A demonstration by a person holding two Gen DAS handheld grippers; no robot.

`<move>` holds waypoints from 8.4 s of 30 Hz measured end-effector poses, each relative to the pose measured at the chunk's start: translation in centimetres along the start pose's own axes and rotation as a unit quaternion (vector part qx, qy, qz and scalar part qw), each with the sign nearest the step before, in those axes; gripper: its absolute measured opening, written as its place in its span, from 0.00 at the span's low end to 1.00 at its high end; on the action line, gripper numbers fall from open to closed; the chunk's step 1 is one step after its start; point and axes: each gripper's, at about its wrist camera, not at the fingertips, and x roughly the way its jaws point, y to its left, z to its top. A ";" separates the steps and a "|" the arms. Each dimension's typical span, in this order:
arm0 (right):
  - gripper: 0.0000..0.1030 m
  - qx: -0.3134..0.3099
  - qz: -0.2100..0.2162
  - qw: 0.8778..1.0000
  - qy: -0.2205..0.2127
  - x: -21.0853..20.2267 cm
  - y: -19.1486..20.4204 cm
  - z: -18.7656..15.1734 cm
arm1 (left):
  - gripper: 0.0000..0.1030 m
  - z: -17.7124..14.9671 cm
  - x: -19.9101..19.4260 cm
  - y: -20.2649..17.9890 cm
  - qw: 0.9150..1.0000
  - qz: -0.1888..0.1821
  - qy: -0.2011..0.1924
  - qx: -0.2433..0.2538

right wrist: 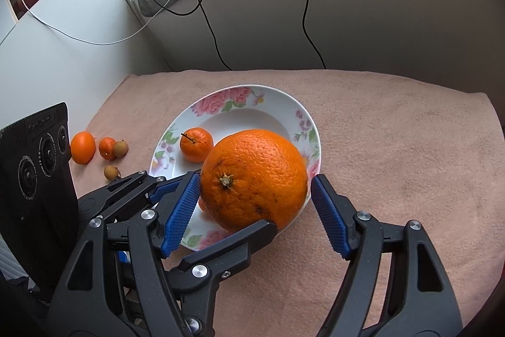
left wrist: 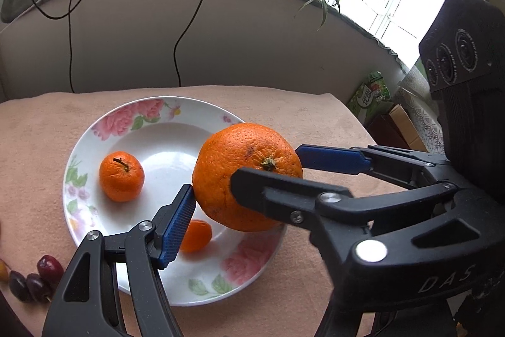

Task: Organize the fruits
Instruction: 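Carry the large orange onto the white plate and open the right gripper, then withdraw the right tool from the plate toward the cherries, then lower the open right gripper around a dark red cherry, then close the right gripper on the cherry while the left gripper grasps a small brown fruit, then carry the cherry and brown fruit over the white plate and open both grippers, then move both open tools toward the tangerine and the small brown pear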

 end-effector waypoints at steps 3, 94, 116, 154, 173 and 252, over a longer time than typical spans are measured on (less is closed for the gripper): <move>0.81 0.006 -0.001 1.000 -0.012 -0.8 -0.4 0.2 | 0.67 0.0 -0.4 0.7 1.000 0.004 -0.003 -0.007; 0.37 -0.139 0.099 0.985 0.027 6.6 20.1 -5.0 | 0.38 -8.2 -13.8 19.6 0.991 0.105 -0.022 -0.082; 0.37 -0.301 0.052 0.951 0.052 10.5 23.7 -4.6 | 0.30 -7.1 -11.6 19.9 0.994 0.078 0.014 -0.079; 0.28 -0.238 0.054 0.970 -0.010 4.4 18.9 -2.8 | 0.24 -5.6 -14.4 17.4 0.993 0.065 -0.044 -0.086; 0.28 -0.137 0.017 0.990 -0.034 -0.3 11.6 -5.0 | 0.24 -2.3 -9.6 11.3 0.998 0.016 -0.036 -0.046; 0.89 -0.111 0.096 0.989 -0.024 1.9 17.1 -1.0 | 0.73 -8.3 -18.9 18.1 0.975 0.184 -0.080 -0.098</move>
